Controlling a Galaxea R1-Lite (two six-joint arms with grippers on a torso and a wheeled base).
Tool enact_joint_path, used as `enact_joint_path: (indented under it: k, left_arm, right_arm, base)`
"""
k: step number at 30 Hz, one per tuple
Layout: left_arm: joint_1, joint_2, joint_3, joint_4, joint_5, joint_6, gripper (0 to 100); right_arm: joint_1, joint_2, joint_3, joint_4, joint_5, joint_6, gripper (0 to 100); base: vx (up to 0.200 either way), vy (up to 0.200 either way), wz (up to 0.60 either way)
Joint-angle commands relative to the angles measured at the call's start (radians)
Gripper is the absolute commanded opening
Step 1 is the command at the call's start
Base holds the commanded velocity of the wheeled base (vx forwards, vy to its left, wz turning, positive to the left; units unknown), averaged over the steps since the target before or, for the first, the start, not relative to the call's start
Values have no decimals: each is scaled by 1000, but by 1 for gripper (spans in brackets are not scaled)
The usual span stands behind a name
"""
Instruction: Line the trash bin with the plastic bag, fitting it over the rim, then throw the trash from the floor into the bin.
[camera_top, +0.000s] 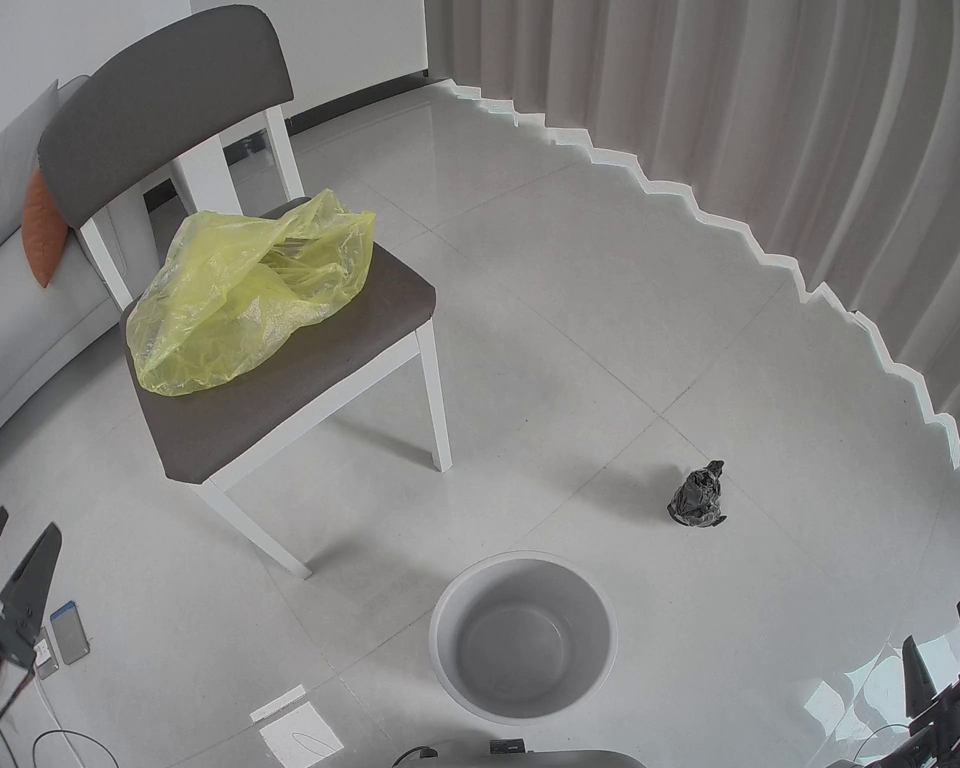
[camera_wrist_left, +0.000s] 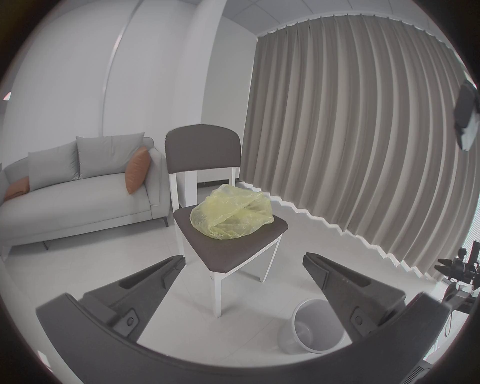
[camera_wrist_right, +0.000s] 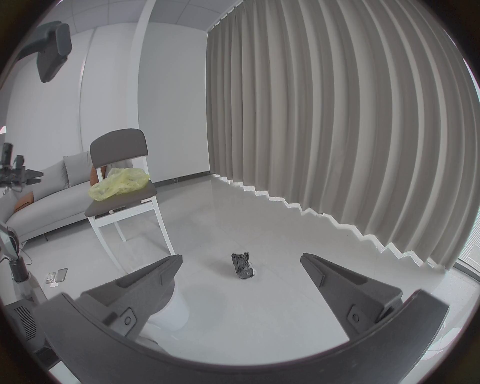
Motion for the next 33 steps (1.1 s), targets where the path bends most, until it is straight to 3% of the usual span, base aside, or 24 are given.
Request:
enact_joint_path:
  k: [1,4,10,17,33]
  left_arm:
    - [-2,552,-176,-177,30,101,100]
    - [61,733,-205,-297,157,199,100]
    - [61,952,-268,-458,186,229,100]
    - [63,1090,-392,-462,235,265,100]
    - [81,1195,-486,-465,295,317,100]
  right_arm:
    - [11,51,-139,-153,64,-4,100]
    - [18,128,-145,-127,100,76,100]
    - [18,143,-150,-92,114,83,100]
    - [17,140,-162,-93,114,87,100]
    - [17,142,-185,-97,116,87,100]
  base:
    - [0,0,0]
    - [0,0,0]
    - [0,0,0]
    - [0,0,0]
    - [0,0,0]
